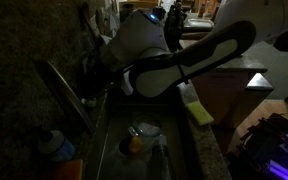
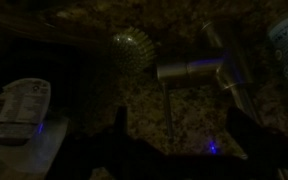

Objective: Open the tap

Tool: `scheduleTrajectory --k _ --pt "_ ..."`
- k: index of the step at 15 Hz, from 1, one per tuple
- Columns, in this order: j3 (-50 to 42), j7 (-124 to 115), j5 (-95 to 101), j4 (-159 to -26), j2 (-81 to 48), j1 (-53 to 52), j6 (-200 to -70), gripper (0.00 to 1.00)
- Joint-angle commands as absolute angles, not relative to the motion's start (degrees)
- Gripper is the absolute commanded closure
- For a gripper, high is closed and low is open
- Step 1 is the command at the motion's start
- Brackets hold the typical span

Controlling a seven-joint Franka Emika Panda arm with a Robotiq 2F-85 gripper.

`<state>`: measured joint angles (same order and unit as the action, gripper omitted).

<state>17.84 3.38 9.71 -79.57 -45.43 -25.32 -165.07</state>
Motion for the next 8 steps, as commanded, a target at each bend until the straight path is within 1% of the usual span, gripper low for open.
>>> scheduleTrajectory --k 1,2,3,4,7,8 --pt "22.56 11.2 6.89 -74.1 -50.86 -22.46 -164.67 0.0" --pt "22.39 11.95 6.96 -72.56 -51.94 -22.74 -164.85 0.0" --pt "20.05 10.4 7.7 -71.58 -51.96 -24.37 -164.97 0.0" --pt "20.69 8.72 8.31 -75.28 -49.88 -23.53 -165.18 0.0" --pt "19.67 8.52 8.76 -73.06 -51.48 -24.21 -165.74 0.0" --pt "20.62 9.03 8.29 -71.66 -52.81 -23.79 -165.4 0.0"
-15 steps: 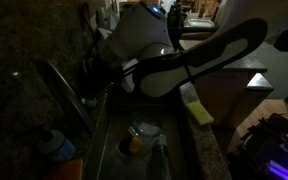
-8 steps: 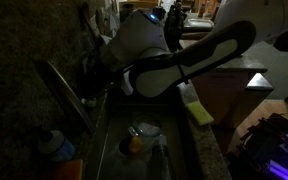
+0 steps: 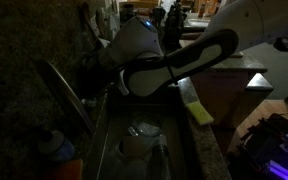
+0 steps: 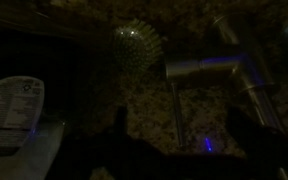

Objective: Open the tap

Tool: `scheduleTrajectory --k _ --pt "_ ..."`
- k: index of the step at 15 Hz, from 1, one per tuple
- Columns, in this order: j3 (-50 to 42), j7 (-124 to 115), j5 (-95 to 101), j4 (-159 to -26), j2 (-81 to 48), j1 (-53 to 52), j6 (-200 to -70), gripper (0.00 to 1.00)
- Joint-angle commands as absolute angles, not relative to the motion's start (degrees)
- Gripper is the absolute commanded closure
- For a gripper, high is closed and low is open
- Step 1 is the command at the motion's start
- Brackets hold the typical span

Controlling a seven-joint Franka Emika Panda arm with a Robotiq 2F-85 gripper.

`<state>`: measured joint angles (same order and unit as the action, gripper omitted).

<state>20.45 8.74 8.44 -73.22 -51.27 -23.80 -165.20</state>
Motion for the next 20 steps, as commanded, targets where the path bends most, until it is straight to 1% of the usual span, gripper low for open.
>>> scheduleTrajectory --k 1,8,10,11,15,18,20 --pt "20.02 10.22 7.33 -69.05 -54.52 -24.73 -164.38 0.0" --pt "15.67 9.81 9.31 -60.66 -59.91 -29.14 -163.82 0.0" --pt "8.32 5.66 11.83 -58.72 -60.0 -33.1 -165.29 0.0" --pt "6.08 4.72 13.38 -58.76 -59.5 -34.01 -165.22 0.0" --pt "-10.51 -7.57 19.17 -57.18 -59.27 -41.71 -164.98 0.0" --pt "-15.61 -13.59 19.11 -58.67 -58.65 -44.82 -162.4 0.0" --pt "-14.61 -14.52 17.51 -59.68 -57.98 -44.89 -160.79 0.0"
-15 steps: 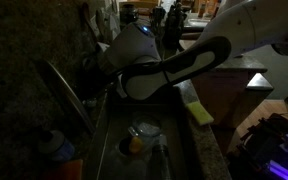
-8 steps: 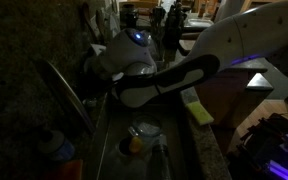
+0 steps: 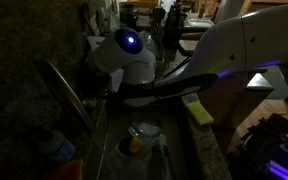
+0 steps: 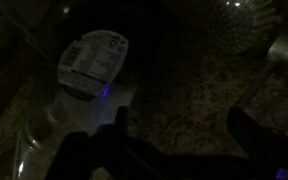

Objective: Open the tap

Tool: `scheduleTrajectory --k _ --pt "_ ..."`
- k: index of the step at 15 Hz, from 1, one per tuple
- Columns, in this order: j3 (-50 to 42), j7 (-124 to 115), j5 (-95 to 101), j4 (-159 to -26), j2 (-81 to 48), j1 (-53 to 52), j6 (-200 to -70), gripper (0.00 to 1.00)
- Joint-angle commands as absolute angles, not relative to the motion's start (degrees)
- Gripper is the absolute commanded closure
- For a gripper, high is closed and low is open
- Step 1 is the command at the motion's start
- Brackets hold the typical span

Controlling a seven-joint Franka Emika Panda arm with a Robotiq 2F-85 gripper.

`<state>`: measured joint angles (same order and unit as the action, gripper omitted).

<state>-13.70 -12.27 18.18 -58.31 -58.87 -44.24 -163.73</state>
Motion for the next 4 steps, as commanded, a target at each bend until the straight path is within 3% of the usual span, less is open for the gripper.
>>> scheduleTrajectory --k 1,4 --pt "-13.96 -13.33 17.97 -58.31 -58.86 -44.5 -163.18 0.0" --pt "-13.98 -14.29 17.81 -58.31 -58.81 -44.57 -162.62 0.0"
